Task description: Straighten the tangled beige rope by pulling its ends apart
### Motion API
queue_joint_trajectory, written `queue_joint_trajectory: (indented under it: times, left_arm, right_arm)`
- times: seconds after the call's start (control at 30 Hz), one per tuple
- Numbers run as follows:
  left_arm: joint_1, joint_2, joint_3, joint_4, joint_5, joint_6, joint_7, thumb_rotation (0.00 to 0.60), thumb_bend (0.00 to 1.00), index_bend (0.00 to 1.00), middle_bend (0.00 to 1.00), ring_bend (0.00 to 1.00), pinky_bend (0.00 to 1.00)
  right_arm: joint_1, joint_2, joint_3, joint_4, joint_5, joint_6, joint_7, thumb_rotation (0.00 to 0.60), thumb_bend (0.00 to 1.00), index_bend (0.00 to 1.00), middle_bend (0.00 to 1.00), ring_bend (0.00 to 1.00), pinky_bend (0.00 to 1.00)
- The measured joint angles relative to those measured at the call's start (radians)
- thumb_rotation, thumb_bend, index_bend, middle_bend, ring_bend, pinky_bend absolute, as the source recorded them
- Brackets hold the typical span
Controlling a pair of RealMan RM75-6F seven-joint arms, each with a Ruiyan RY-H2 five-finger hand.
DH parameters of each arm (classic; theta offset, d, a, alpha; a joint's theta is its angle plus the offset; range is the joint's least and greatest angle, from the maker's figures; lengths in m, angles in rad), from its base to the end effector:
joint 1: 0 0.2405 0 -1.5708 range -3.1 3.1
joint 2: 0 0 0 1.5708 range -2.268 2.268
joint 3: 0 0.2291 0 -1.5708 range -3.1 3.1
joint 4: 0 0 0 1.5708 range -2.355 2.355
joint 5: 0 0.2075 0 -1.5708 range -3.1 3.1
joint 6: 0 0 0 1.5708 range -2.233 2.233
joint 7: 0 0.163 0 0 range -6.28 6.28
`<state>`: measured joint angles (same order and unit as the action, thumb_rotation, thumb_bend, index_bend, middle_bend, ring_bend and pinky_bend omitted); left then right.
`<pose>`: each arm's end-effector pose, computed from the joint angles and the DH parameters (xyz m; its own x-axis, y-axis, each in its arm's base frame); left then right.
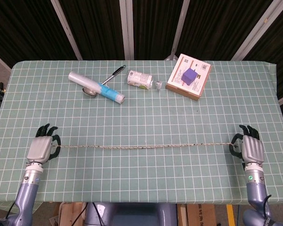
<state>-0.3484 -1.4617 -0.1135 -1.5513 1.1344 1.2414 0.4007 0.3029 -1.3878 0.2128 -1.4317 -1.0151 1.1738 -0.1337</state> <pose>-0.2470 0.2687 0.0331 0.4356 0.1970 0.8783 0.8947 0.0121 -0.4465 -0.3094 -0.2843 0.0829 0.2642 -0.1198 0.9570 -0.9232 0.2556 0.2869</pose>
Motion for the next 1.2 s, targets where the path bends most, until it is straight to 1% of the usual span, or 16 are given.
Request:
queue_joint_trajectory:
  times: [0.03,0.07,0.17,0.23,0.3,0.4,0.47,0.53,0.57,0.7,0.73,0.8,0.9,1.07,1.2]
  left_arm:
    - [-0.001,-0.005,0.002,0.003,-0.001,-0.002,0.006,0.6,0.53,0.56,0.14,0.0,0.0]
    - [-0.002,-0.008,0.003,0.004,-0.003,-0.003,0.01,0.6,0.51,0.55,0.14,0.0,0.0]
    - [-0.005,-0.013,0.006,0.006,-0.004,-0.004,0.022,0.6,0.44,0.5,0.11,0.0,0.0]
    - [-0.006,-0.015,0.008,0.004,-0.005,-0.005,0.032,0.6,0.38,0.44,0.09,0.0,0.0]
    - [-0.006,-0.012,0.009,0.001,-0.004,-0.005,0.034,0.6,0.34,0.4,0.08,0.0,0.0]
    - [-0.005,-0.001,0.011,-0.01,-0.005,-0.004,0.04,0.6,0.29,0.36,0.06,0.0,0.0]
    - [-0.004,0.011,0.013,-0.02,-0.007,-0.004,0.044,0.6,0.25,0.32,0.04,0.0,0.0]
    - [-0.001,0.026,0.015,-0.031,-0.007,-0.001,0.047,0.6,0.22,0.26,0.01,0.0,0.0]
    - [0.001,0.034,0.016,-0.037,-0.006,0.001,0.048,0.6,0.21,0.25,0.01,0.0,0.0]
    - [0.013,0.078,0.023,-0.067,0.004,0.014,0.044,0.6,0.18,0.12,0.0,0.0,0.0]
    - [0.019,0.094,0.026,-0.078,0.007,0.018,0.038,0.6,0.18,0.11,0.0,0.0,0.0]
    - [0.029,0.12,0.03,-0.095,0.014,0.026,0.025,0.6,0.18,0.1,0.0,0.0,0.0]
    - [0.046,0.16,0.037,-0.12,0.027,0.038,-0.013,0.6,0.17,0.1,0.0,0.0,0.0]
    - [0.075,0.221,0.052,-0.165,0.062,0.057,-0.075,0.6,0.16,0.1,0.0,0.0,0.0]
    - [0.097,0.253,0.061,-0.197,0.11,0.091,-0.117,0.6,0.16,0.09,0.0,0.0,0.0]
  right_arm:
    - [0.0,0.002,0.0,-0.002,0.002,-0.002,-0.003,0.6,0.46,0.57,0.16,0.0,0.0]
    - [0.001,0.004,0.0,-0.005,0.005,-0.005,-0.007,0.6,0.46,0.52,0.16,0.0,0.0]
    - [0.002,0.01,-0.004,-0.009,0.01,-0.014,-0.019,0.6,0.46,0.39,0.13,0.0,0.0]
    - [0.003,0.016,-0.005,-0.014,0.018,-0.023,-0.029,0.6,0.46,0.3,0.1,0.0,0.0]
    - [0.004,0.023,-0.006,-0.021,0.03,-0.032,-0.04,0.6,0.46,0.17,0.07,0.0,0.0]
    - [0.006,0.032,-0.008,-0.03,0.044,-0.04,-0.054,0.6,0.46,0.03,0.02,0.0,0.0]
    - [0.006,0.036,-0.008,-0.037,0.049,-0.042,-0.061,0.6,0.46,0.0,0.0,0.0,0.0]
    - [0.005,0.041,-0.009,-0.044,0.056,-0.042,-0.068,0.6,0.46,0.0,0.0,0.0,0.0]
    - [0.004,0.047,-0.01,-0.05,0.06,-0.042,-0.073,0.6,0.46,0.0,0.0,0.0,0.0]
    - [0.001,0.067,-0.01,-0.064,0.067,-0.034,-0.088,0.6,0.46,0.0,0.0,0.0,0.0]
    - [0.0,0.07,-0.01,-0.065,0.07,-0.032,-0.091,0.6,0.44,0.0,0.0,0.0,0.0]
    - [-0.003,0.078,-0.006,-0.073,0.083,-0.029,-0.094,0.6,0.39,0.0,0.0,0.0,0.0]
    - [-0.006,0.09,-0.001,-0.088,0.101,-0.02,-0.105,0.6,0.33,0.0,0.0,0.0,0.0]
    - [-0.01,0.105,-0.008,-0.107,0.104,-0.002,-0.146,0.6,0.33,0.0,0.0,0.0,0.0]
    - [-0.021,0.123,-0.013,-0.143,0.082,0.022,-0.136,0.6,0.33,0.0,0.0,0.0,0.0]
